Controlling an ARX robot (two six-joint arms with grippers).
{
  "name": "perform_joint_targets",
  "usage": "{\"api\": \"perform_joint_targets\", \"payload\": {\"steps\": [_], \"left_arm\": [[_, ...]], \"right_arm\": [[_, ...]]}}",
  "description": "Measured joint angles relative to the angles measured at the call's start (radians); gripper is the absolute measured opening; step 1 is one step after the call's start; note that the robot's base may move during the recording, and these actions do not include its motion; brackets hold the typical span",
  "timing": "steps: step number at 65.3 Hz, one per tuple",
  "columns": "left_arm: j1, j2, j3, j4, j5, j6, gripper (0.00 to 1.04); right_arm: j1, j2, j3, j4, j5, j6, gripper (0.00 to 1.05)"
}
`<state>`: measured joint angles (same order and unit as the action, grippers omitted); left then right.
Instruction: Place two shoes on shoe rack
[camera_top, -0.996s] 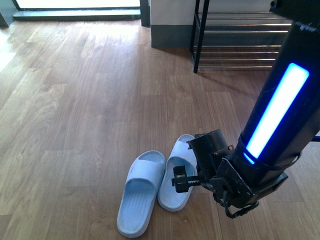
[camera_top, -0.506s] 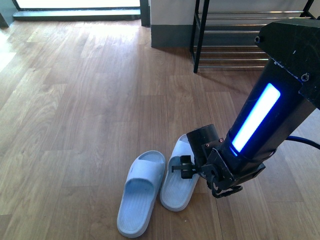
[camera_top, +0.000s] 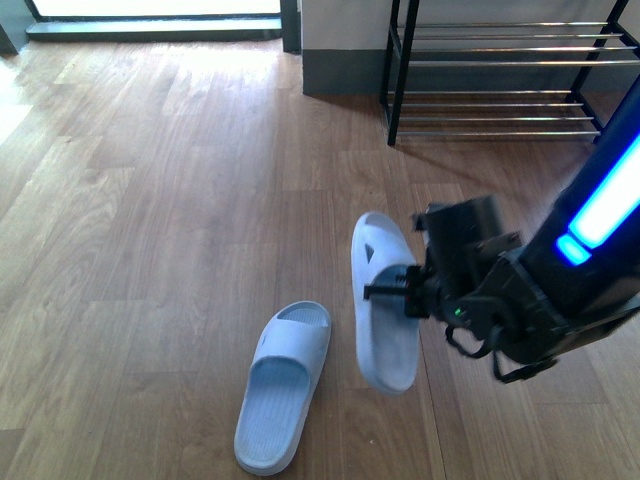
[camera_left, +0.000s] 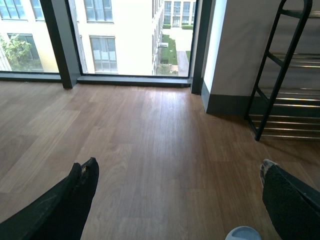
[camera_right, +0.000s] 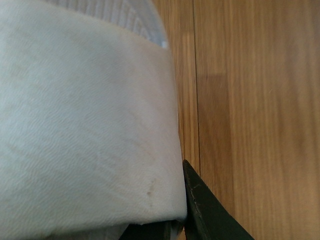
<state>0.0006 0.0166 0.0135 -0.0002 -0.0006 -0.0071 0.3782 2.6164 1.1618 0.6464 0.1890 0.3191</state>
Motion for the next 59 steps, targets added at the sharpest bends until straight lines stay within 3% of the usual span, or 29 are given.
{"api": "perform_joint_targets", "payload": {"steps": [16, 31, 40, 59], "left_arm": [[0.0, 0.0, 0.0, 0.0, 0.0, 0.0, 0.95], [0.0, 0.0, 0.0, 0.0, 0.0, 0.0, 0.95], [0.0, 0.0, 0.0, 0.0, 0.0, 0.0, 0.95], [0.0, 0.0, 0.0, 0.0, 0.0, 0.0, 0.95]], "right_arm": [[-0.116, -0.52, -0.424, 0.101, -0.125, 0.001, 0.01], [-0.284, -1.171, -0.793, -0.058, -0.311, -0.054, 0.01], [-0.321, -1.315, -0.844, -0.08, -0.323, -0.071, 0.01], [-0.321, -1.317, -0.847, -0.081, -0.332, -0.077, 0.01]]}}
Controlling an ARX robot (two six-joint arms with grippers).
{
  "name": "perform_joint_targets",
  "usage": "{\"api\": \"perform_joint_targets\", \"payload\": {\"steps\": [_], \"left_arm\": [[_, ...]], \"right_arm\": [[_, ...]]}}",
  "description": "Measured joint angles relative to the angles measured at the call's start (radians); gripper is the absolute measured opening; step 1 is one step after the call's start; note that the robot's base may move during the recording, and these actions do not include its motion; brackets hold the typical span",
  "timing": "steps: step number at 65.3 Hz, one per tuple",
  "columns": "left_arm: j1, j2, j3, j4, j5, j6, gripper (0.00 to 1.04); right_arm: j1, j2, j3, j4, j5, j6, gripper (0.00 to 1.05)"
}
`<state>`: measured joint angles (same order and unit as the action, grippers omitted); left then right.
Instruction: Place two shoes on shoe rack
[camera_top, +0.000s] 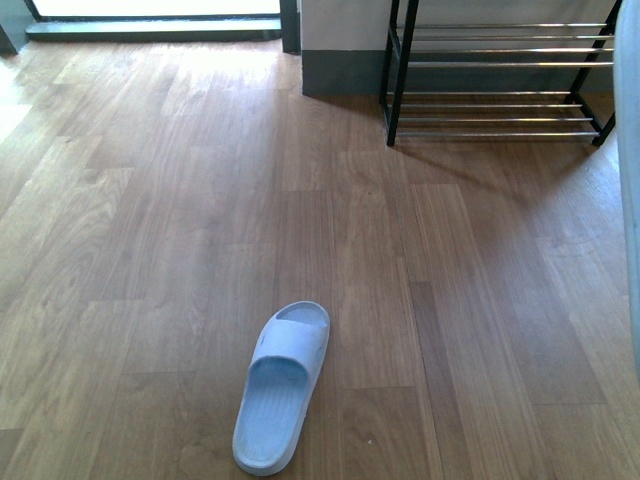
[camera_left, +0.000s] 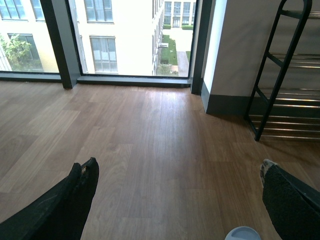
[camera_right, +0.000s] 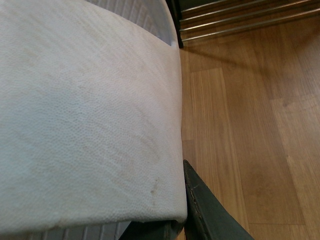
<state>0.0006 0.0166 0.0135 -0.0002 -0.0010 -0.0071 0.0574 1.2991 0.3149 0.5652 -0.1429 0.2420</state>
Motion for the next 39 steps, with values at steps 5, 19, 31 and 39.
{"api": "perform_joint_targets", "payload": {"steps": [5, 19, 31, 39], "left_arm": [[0.0, 0.0, 0.0, 0.0, -0.003, 0.0, 0.95], [0.0, 0.0, 0.0, 0.0, 0.0, 0.0, 0.95], [-0.044, 0.211, 0.097, -0.186, -0.227, -0.09, 0.95], [0.02, 0.672, 0.158, 0.053, -0.235, -0.09, 0.95]], "right_arm": [[0.002, 0.0, 0.0, 0.0, -0.006, -0.002, 0.01], [0.001, 0.0, 0.0, -0.001, -0.003, -0.003, 0.01], [-0.007, -0.001, -0.001, -0.001, 0.006, -0.003, 0.01], [-0.006, 0.0, -0.001, -0.001, 0.0, -0.003, 0.01]]}}
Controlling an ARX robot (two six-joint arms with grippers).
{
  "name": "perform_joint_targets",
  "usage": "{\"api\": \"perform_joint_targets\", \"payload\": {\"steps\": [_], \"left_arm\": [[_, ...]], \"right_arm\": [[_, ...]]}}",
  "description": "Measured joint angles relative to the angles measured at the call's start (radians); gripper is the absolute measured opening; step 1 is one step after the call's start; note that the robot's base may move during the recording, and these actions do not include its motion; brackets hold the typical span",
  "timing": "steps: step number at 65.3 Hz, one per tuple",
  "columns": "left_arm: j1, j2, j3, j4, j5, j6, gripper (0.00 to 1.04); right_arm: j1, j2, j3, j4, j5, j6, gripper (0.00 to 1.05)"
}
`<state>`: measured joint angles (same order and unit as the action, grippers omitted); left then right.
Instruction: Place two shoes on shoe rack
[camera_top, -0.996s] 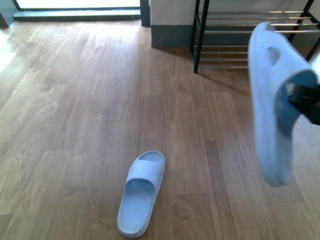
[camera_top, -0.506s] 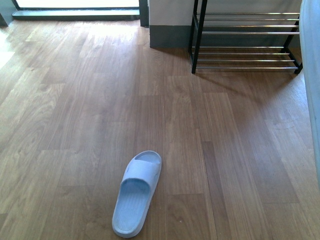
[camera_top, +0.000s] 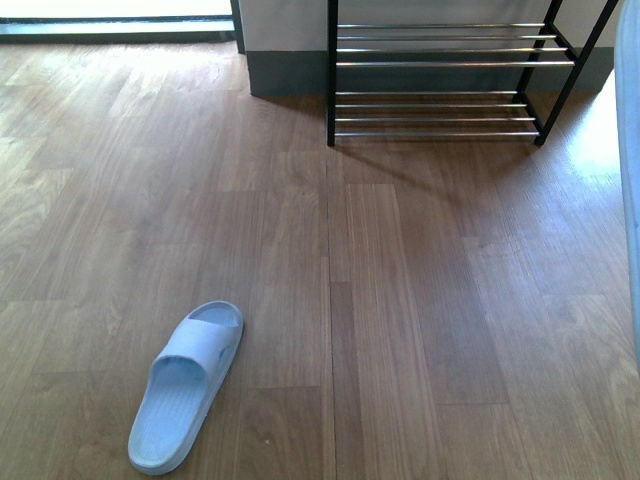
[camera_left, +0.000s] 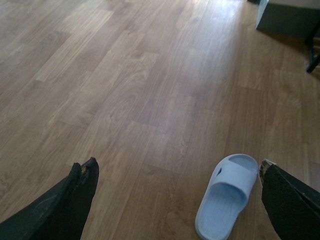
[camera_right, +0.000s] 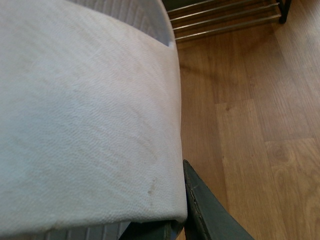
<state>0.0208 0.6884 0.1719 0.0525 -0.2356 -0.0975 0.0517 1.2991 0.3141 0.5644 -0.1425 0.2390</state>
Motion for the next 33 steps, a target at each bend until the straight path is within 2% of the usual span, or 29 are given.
{"api": "perform_joint_targets", "payload": {"steps": [5, 11, 22, 33], "left_arm": [[0.006, 0.349, 0.064, 0.222, 0.038, 0.047, 0.95], [-0.003, 0.653, 0.143, 0.362, 0.055, 0.105, 0.95], [-0.045, 1.123, 0.303, 0.436, 0.012, 0.22, 0.95], [-0.055, 1.497, 0.503, 0.43, -0.039, 0.277, 0.95]], "right_arm": [[0.0, 0.0, 0.0, 0.0, -0.001, 0.0, 0.01], [0.001, 0.0, 0.0, 0.0, -0.001, 0.0, 0.01], [0.001, 0.0, 0.0, 0.0, 0.0, 0.0, 0.01], [0.001, 0.0, 0.0, 0.0, -0.001, 0.0, 0.01]]}}
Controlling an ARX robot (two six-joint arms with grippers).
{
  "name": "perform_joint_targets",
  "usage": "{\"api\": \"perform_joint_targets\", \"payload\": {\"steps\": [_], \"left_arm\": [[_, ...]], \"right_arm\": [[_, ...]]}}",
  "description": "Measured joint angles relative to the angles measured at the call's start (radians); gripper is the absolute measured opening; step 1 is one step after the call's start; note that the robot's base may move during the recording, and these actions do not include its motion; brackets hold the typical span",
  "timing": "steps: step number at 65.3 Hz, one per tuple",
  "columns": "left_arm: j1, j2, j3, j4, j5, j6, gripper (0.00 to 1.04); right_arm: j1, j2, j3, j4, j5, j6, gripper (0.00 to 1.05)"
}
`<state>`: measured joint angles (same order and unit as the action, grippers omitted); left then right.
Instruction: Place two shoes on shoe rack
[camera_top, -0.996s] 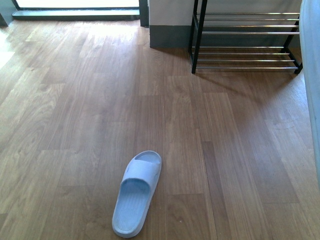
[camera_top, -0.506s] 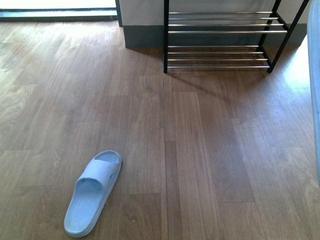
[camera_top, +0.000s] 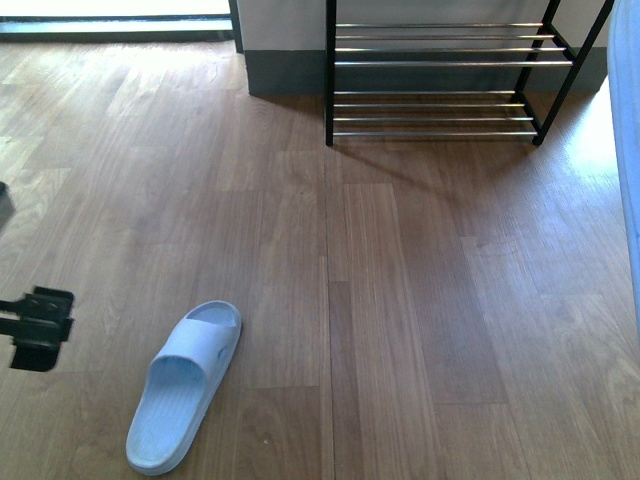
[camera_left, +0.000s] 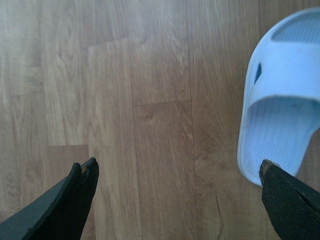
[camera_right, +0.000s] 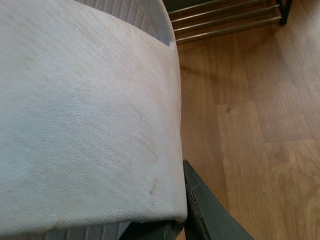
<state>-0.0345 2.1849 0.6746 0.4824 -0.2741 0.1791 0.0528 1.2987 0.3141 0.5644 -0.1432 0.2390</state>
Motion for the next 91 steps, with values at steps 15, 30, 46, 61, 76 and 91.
{"api": "perform_joint_targets", "payload": {"steps": [15, 30, 46, 61, 76, 91], "left_arm": [[0.009, 0.394, 0.241, 0.024, 0.026, 0.072, 0.95], [-0.003, 0.615, 0.436, 0.056, 0.142, 0.132, 0.95], [-0.014, 0.718, 0.596, 0.039, 0.205, 0.16, 0.95], [-0.025, 0.744, 0.643, 0.032, 0.225, 0.156, 0.76], [-0.024, 0.749, 0.641, 0.028, 0.224, 0.149, 0.33], [-0.026, 0.667, 0.542, 0.082, 0.241, 0.096, 0.02]], "right_arm": [[0.0, 0.0, 0.0, 0.0, 0.0, 0.0, 0.01], [0.0, 0.0, 0.0, 0.0, 0.0, 0.0, 0.01], [0.0, 0.0, 0.0, 0.0, 0.0, 0.0, 0.01], [0.0, 0.0, 0.0, 0.0, 0.0, 0.0, 0.01], [0.0, 0.0, 0.0, 0.0, 0.0, 0.0, 0.01], [0.0, 0.0, 0.0, 0.0, 0.0, 0.0, 0.01]]}}
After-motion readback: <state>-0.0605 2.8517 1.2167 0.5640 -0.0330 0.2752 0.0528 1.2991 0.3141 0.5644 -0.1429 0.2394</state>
